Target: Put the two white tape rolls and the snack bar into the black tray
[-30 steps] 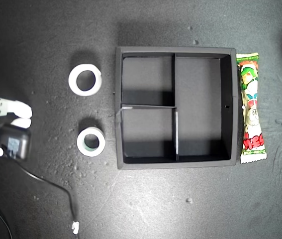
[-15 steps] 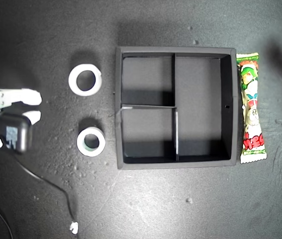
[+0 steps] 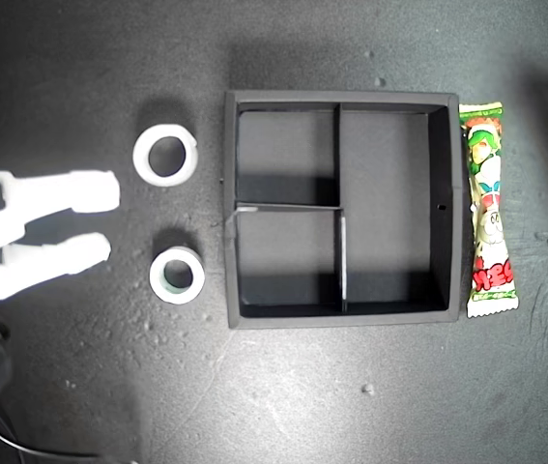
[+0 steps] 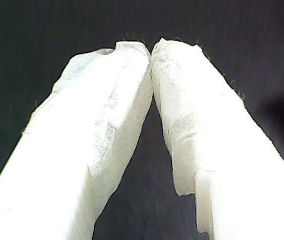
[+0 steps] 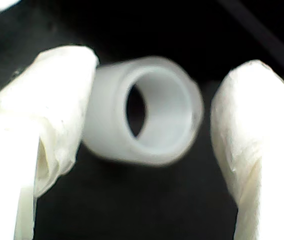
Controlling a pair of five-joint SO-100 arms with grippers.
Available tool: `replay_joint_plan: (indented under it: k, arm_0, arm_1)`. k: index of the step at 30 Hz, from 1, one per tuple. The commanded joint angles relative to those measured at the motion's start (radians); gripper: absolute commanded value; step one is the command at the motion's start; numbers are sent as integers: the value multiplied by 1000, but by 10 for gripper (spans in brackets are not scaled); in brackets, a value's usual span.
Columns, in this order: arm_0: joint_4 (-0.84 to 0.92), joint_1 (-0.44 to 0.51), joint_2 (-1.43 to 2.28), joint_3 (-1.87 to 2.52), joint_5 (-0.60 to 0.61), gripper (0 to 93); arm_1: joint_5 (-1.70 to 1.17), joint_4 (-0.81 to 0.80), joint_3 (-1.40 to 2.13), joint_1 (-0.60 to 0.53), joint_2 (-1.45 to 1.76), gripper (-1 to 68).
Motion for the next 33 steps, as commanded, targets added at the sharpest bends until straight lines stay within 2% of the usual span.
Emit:
replay_joint_plan:
  k: [1, 8, 12, 19, 24, 28, 33]
  arm_0:
    - [-23, 3, -160, -109, 25, 181]
    - [-120, -12, -348, -106, 54, 180]
    - [-187, -49, -492, -130, 86, 180]
    - [-179, -97, -698, -244, 114, 178]
    - [-183, -127, -776, -276, 132, 176]
    - [-179, -140, -836, -305, 137, 174]
    - [-186, -150, -928, -353, 140, 171]
  arm_1:
    - [-267, -135, -123, -18, 17, -6]
    - [-695, -9, -482, -216, -94, -6]
    - [-857, 3, -594, -360, -301, -4]
    - [-1112, 112, -815, -634, -678, -2]
    - [-1161, 270, -884, -788, -854, 0]
    - [-1149, 357, -890, -873, -988, 35]
    - [-1154, 420, -910, -908, -1155, 142]
